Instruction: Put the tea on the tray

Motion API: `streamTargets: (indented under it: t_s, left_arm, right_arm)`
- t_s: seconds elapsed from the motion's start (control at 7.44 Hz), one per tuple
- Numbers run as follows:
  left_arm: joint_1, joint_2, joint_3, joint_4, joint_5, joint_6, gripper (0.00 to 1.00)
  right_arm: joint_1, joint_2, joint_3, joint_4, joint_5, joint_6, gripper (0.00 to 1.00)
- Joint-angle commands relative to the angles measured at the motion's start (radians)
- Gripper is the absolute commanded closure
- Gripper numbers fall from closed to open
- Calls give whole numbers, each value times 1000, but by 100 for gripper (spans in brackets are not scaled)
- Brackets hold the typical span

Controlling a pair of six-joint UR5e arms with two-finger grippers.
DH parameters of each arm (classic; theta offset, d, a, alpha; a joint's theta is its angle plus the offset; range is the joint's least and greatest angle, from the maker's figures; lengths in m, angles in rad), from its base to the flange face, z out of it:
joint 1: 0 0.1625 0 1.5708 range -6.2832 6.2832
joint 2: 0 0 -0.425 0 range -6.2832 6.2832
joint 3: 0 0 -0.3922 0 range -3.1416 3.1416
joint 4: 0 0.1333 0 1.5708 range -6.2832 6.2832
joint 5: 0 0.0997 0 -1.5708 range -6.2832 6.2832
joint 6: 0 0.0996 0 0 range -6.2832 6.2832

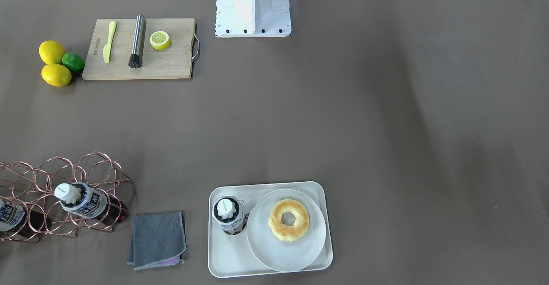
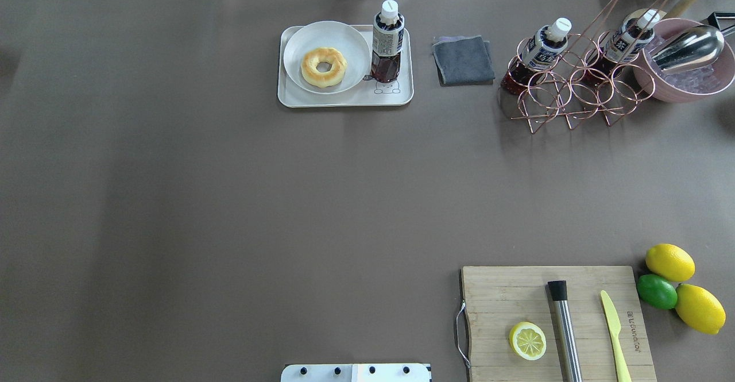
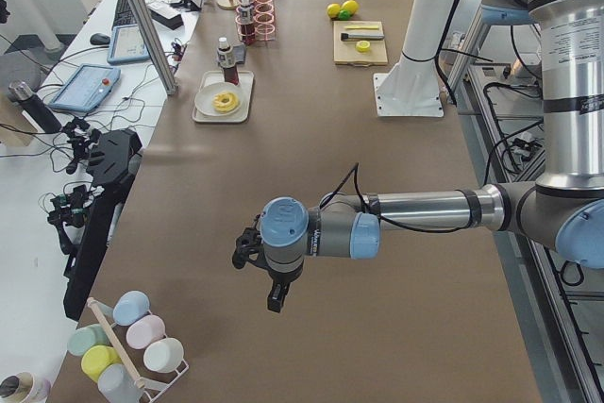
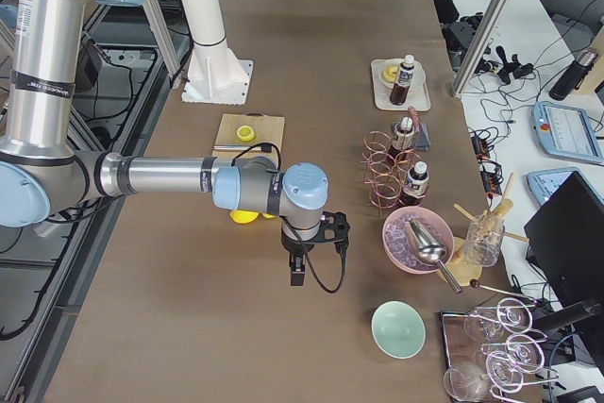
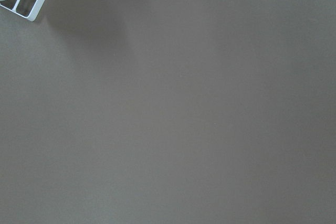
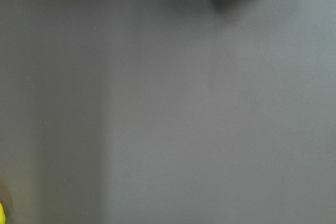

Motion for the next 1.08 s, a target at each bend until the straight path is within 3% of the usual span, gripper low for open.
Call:
streamTargets:
  t_s: [0.0, 0.94]
  left_arm:
    - [-1, 2, 0, 3, 3, -1, 2]
    - [0, 14, 1, 3, 3, -3, 1]
  right_arm:
    - [2, -3, 2, 0, -5, 2, 0]
    - [22, 0, 2, 0, -2, -1, 0]
